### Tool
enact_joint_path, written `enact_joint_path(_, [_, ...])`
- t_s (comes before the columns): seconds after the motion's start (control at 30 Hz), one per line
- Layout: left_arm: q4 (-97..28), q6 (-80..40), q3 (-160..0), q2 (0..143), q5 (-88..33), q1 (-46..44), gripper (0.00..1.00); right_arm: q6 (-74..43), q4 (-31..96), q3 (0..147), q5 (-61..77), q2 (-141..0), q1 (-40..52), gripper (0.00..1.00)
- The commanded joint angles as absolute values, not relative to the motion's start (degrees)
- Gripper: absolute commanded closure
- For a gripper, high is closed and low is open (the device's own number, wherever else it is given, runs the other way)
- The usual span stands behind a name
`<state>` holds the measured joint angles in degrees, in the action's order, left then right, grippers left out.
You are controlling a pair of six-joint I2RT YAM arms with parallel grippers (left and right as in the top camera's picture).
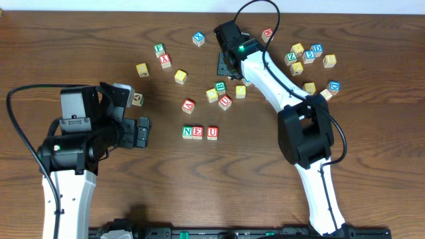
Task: Spell out NEURIPS
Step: 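Lower the right gripper and grasp the green R block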
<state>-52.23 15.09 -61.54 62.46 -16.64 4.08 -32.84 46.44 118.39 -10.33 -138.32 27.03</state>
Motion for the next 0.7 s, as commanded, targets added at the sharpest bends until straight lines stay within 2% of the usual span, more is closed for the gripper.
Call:
enact_joint_path(0.0, [-52.27, 15.84, -62.76, 62.11, -17.32, 4.34, 0.02, -32.03, 46.52, 119.13, -11.68, -139.7, 27.42, 0.37])
enact_joint_path(0.2, [-52.27, 15.84, -62.76, 62.11, -17.32, 4.34, 0.02, -32.05, 47.11, 119.13, -11.66, -140.62, 27.49, 0.46])
enact_joint_path(0.67, [-52.27, 15.84, -62.76, 62.11, -17.34, 4.34, 0.02, -32.05, 46.94, 119.13, -11.66, -141.34, 27.49, 0.48])
